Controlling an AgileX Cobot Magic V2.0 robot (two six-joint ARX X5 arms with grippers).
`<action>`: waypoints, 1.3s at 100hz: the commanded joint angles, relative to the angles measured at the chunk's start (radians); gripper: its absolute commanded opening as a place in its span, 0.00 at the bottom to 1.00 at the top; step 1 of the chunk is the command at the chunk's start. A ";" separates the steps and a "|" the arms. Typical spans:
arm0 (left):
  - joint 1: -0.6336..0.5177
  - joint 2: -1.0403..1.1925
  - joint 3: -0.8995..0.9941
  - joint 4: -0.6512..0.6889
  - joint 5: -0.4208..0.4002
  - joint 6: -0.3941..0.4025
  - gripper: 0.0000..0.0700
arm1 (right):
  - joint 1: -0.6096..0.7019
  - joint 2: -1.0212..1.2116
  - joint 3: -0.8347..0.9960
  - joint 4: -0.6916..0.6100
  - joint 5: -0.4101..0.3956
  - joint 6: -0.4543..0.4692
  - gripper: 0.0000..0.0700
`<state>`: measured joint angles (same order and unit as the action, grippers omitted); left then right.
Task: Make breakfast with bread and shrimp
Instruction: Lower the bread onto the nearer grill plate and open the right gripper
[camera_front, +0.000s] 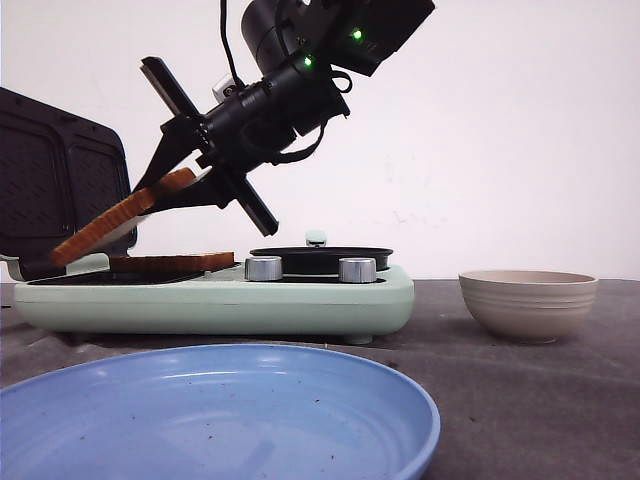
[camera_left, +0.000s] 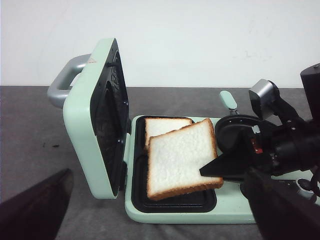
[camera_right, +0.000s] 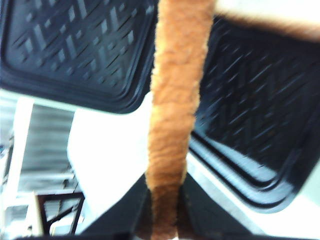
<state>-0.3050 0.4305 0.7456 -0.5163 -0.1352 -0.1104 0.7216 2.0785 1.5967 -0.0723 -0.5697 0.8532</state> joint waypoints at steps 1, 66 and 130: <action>-0.002 0.000 0.005 0.014 -0.004 0.011 0.91 | 0.010 0.023 0.029 0.007 0.009 0.008 0.01; -0.002 0.000 0.005 0.014 -0.004 0.012 0.91 | 0.023 0.072 0.045 0.019 0.023 0.042 0.01; -0.002 0.000 0.005 0.014 -0.004 0.012 0.91 | 0.023 0.072 0.050 -0.070 0.058 -0.052 0.62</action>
<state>-0.3050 0.4305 0.7456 -0.5159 -0.1352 -0.1104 0.7341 2.1288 1.6253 -0.1226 -0.5190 0.8219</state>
